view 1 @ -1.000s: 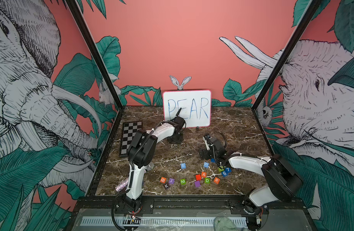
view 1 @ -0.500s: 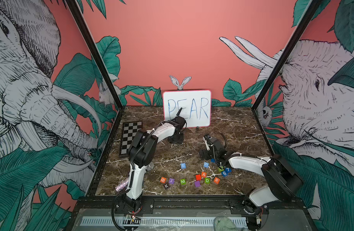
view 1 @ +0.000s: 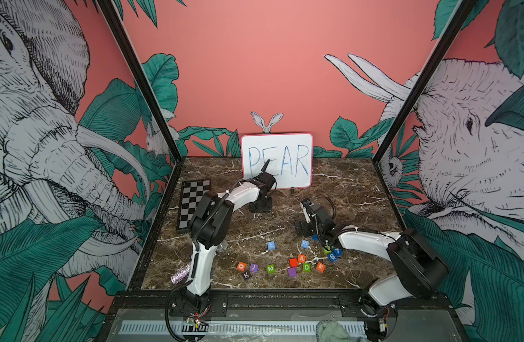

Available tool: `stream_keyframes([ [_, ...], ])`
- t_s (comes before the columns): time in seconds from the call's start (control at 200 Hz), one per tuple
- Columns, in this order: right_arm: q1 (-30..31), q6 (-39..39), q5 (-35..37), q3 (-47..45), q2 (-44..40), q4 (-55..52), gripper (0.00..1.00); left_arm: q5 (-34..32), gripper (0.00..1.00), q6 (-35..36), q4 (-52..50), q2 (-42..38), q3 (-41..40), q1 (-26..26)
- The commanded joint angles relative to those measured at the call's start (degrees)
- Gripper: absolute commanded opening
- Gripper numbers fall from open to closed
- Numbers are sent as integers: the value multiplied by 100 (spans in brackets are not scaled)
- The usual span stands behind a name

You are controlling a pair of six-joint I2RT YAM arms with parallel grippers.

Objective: Spell the uppercase word “pear” with letter blocks
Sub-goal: Place the letter block at the center of the board.

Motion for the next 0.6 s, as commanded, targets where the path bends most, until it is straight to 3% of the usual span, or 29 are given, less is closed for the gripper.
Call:
stream_keyframes([
  [0.0, 28, 45, -10, 103, -5, 112, 99, 71, 50, -130, -119, -175, -173, -58],
  [0.595, 28, 142, -113, 199, -61, -99, 99, 58, 53, -161, 89, -517, -430, -105],
])
